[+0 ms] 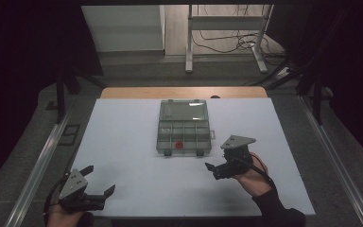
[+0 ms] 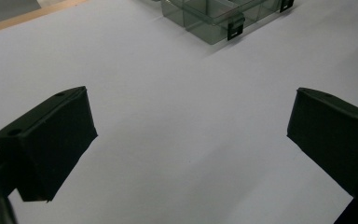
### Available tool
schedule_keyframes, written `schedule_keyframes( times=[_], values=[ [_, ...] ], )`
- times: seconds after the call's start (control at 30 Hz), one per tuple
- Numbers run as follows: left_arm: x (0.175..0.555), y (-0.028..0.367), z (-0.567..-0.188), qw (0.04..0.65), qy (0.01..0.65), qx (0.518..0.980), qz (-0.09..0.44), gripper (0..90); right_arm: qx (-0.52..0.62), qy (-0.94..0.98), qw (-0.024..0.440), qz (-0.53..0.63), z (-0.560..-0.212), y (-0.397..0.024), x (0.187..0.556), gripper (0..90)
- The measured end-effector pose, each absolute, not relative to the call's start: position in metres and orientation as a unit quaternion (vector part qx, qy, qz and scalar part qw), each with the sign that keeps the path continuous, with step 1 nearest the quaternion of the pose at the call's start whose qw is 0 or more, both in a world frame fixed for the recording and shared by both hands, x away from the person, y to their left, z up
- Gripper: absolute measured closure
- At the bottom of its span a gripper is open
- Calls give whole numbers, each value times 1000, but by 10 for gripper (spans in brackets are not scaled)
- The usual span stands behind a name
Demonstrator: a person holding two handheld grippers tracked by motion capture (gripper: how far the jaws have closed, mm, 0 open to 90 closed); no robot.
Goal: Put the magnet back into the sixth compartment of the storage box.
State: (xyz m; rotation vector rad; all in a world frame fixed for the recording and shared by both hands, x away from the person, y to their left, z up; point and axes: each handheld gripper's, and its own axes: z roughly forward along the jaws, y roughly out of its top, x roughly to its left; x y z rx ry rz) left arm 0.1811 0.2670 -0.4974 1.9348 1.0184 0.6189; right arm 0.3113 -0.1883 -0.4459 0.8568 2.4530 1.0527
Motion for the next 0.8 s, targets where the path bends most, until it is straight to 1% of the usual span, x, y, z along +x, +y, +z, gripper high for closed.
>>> schedule_keyframes(
  times=[0.8],
  values=[
    [181, 267, -497, 422, 408, 771, 246, 14, 331, 845, 181, 380, -448, -220, 300, 0]
  ],
)
